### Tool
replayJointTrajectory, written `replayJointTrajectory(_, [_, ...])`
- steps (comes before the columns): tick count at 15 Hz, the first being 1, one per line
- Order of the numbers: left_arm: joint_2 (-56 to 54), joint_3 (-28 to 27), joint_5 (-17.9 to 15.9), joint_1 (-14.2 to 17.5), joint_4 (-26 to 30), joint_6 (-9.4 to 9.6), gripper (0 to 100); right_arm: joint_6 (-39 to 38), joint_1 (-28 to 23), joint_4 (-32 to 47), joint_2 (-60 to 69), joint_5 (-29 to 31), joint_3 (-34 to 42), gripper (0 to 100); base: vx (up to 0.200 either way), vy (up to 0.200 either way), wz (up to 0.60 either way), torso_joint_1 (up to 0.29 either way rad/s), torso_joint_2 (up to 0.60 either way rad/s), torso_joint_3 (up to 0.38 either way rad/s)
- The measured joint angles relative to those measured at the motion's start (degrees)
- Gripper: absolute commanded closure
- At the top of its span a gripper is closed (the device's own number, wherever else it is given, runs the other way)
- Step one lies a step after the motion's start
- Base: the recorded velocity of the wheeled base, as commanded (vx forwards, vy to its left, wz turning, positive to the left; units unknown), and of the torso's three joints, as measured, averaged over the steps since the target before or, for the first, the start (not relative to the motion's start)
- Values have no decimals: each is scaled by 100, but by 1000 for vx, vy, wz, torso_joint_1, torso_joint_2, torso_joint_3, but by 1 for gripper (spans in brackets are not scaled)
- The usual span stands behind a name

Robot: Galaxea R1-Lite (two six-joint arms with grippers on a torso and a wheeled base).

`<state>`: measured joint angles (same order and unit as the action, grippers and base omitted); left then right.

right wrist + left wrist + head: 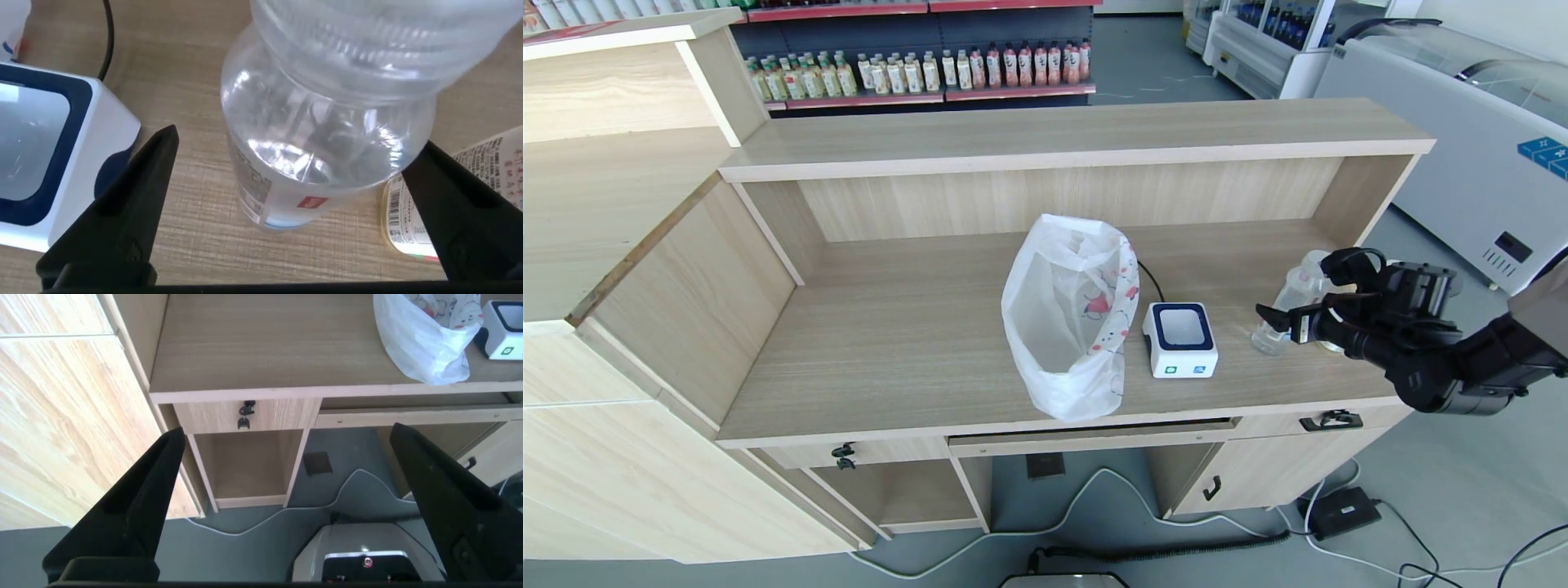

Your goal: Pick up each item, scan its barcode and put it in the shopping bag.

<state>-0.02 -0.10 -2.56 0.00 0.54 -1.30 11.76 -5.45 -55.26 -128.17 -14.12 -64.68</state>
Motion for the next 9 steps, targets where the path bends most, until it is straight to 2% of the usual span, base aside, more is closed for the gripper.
replayJointTrajectory(9, [0,0,0,0,0,0,0,22,113,-9,-407,-83,-596,0,0,0,0,0,0,0])
